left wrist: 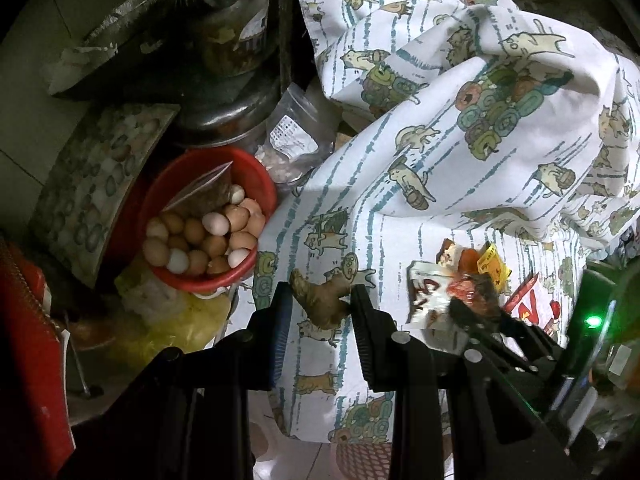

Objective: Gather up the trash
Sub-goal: 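Grasp the clear bag of red meat snack with the right tool while the left tool holds the lump, then carry both tools over the pink basket and open them to drop the items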

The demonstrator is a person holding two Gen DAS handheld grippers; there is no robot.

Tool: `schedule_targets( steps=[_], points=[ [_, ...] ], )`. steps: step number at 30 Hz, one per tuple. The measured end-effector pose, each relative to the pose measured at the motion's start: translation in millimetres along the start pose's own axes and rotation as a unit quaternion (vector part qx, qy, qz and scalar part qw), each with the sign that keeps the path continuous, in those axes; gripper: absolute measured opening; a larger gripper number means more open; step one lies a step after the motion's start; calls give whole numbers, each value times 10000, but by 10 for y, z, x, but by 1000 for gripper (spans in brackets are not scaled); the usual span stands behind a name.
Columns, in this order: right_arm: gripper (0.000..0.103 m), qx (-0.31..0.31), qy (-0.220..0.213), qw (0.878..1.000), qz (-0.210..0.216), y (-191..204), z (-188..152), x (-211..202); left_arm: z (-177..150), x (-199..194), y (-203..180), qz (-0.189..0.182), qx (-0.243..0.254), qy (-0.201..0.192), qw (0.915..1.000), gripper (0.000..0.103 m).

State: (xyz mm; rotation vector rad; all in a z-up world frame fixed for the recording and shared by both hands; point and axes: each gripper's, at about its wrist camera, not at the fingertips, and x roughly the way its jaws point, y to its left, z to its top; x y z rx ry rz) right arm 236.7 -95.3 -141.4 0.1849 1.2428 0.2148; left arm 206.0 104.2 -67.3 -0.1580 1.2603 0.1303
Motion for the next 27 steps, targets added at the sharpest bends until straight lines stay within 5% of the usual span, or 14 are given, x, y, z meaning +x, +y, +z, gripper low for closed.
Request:
schedule_targets(
  steps=[11, 20, 27],
  points=[
    [46, -175, -1041, 9944, -10, -356, -46, -993, -125, -251, -233, -112, 282, -390, 9988, 29],
    [46, -429, -1710, 9843, -119, -450, -526, -1820, -670, -767, -470, -81, 603, -1059, 9925, 29],
    [47, -384, -1745, 9839, -11, -561, -1100, -2187, -1195, -1039, -581, -587, 588, -1196, 9893, 29]
  ],
)
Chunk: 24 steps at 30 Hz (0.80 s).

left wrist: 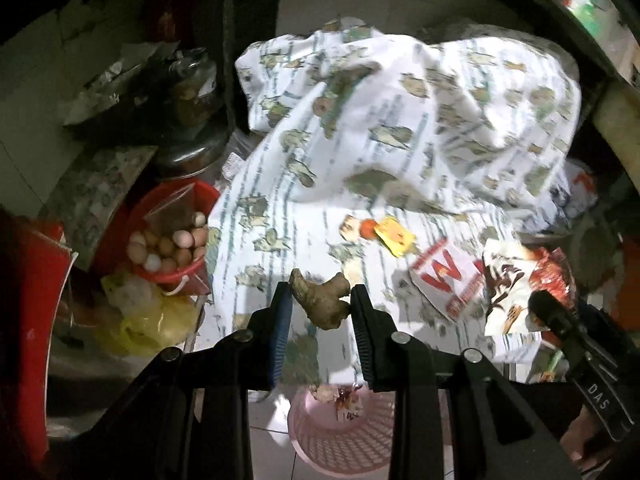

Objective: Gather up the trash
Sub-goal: 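Carry both tools over the pink basket and open them to drop the items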

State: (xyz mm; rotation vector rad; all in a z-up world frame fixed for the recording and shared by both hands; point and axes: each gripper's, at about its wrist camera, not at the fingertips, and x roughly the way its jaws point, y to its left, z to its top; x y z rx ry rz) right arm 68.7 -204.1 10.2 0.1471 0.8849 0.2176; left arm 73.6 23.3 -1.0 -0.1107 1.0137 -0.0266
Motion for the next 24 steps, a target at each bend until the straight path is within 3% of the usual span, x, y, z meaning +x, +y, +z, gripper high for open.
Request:
schedule_targets(
  steps=[3, 6, 11, 14, 18, 21, 24],
  points=[
    [47, -53, 97, 9999, -23, -14, -191, -97, -165, -65, -127, 3, 226, 25, 9997, 29],
    [47, -130, 289, 9995, -38, -33, -332, -126, -328, -113, -244, 254, 484, 23, 9985, 29],
    [47, -302, 709, 9970, 1, -23, -496, -20, -499, -58, -354, -39, 603, 301, 9977, 29],
    [48, -355, 1145, 9927, 124, -13, -594, 159, -545, 72, -410, -15, 722, 499, 9961, 29],
    [48, -161, 2192, 9738, 589, -34, -835, 615, -605, 343, -404, -164, 672, 1000, 9926, 29],
    [48, 120, 2879, 9549, 714, -70, -1080, 981, -646, 487, -398, 9, 714, 1127, 9911, 29],
    [48, 105, 3268, 9425, 696, -34, -1280, 1218, -680, 572, -389, 23, 725, 1219, 9899, 29]
  ],
)
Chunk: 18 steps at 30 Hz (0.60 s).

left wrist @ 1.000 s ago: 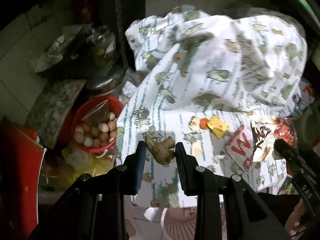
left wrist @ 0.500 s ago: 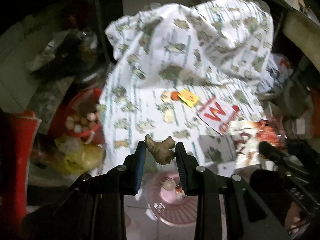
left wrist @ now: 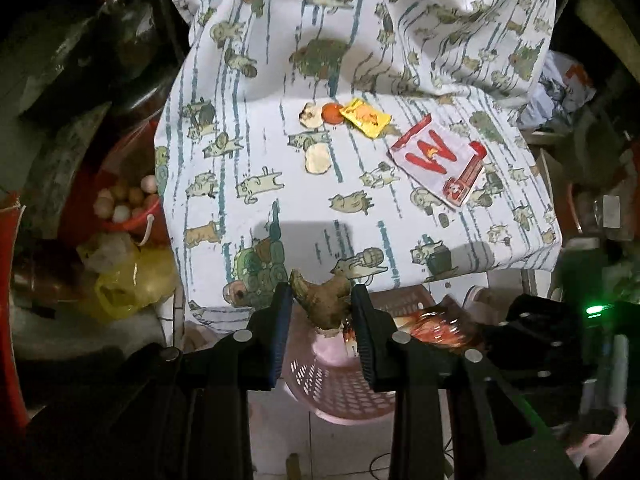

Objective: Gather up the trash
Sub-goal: 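Carry both tools over the pink basket and open them to drop the items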

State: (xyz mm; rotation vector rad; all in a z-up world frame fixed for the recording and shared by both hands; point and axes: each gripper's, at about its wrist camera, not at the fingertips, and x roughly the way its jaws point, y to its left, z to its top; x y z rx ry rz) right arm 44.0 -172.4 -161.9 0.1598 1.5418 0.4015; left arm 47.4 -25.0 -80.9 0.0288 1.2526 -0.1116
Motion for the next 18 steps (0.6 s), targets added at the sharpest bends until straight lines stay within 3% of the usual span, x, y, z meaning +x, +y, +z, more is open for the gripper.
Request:
schedule_targets(
  steps=[6, 10, 15, 18],
  points=[
    [53, 320, 201, 9993, 36, -107, -14, 268, -64, 213, -27, -87, 51, 350, 9993, 29],
    [72, 803, 44, 9968, -14, -239, 21, 239, -107, 339, -51, -52, 95, 522, 9986, 29],
    [73, 1411, -51, 9886, 518, -434, 47, 160, -159, 472, -7, -159, -7, 800, 9967, 29],
    [73, 1636, -150, 9849, 550, -515, 39, 98, -188, 519, -17, -236, -3, 915, 9955, 29]
  ],
)
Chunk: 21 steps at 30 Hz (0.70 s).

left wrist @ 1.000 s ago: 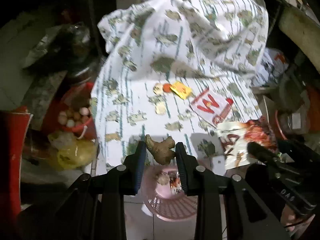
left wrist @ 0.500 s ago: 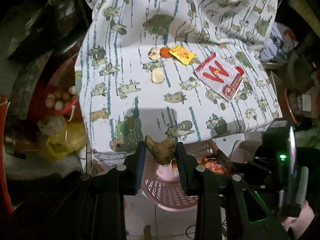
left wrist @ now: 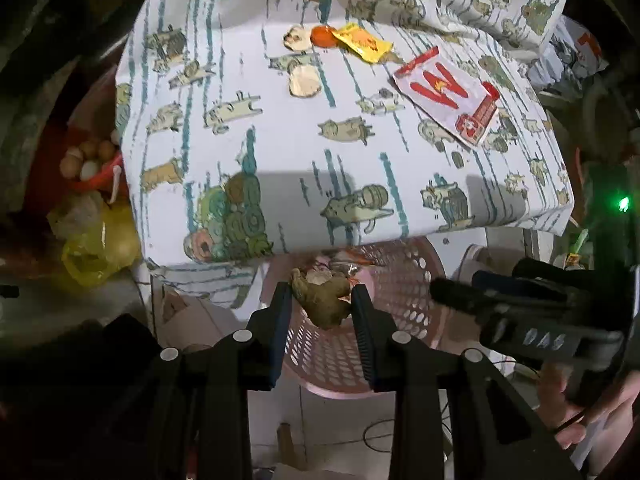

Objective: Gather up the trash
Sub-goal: 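Carry both tools over the pink basket and open them to drop the items, then move both open tools back above the cloth toward the remaining packets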

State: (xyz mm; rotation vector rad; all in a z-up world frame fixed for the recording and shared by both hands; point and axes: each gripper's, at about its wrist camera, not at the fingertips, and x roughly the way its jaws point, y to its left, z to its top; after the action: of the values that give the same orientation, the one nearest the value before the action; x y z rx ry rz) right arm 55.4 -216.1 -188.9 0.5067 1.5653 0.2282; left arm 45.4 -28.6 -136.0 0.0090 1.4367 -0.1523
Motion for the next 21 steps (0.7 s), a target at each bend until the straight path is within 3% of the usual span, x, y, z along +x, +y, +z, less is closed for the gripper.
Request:
schedule_targets(
  steps=[4, 6, 8, 11, 17, 21],
  points=[
    [73, 84, -478, 9988, 23, 2, 29, -270, -31, 177, -46, -110, 45, 245, 9996, 30],
    [73, 34, -793, 9968, -19, 17, 67, -433, -24, 320, -70, -162, 34, 411, 9990, 35],
    [73, 22, -1044, 9945, -72, 36, 120, -563, 5, 402, -88, -147, 11, 475, 9988, 60],
    [73, -46, -1382, 9902, -213, 42, 167, -749, 45, 422, -165, 121, 212, 436, 9988, 70],
    [73, -391, -2055, 9762, -573, 140, 181, -1074, 132, 109, -164, 93, 129, -67, 9999, 70],
    [73, -594, -2398, 9671, -613, 204, 165, -1291, 213, -262, -203, 501, 265, -832, 9949, 70]
  ],
)
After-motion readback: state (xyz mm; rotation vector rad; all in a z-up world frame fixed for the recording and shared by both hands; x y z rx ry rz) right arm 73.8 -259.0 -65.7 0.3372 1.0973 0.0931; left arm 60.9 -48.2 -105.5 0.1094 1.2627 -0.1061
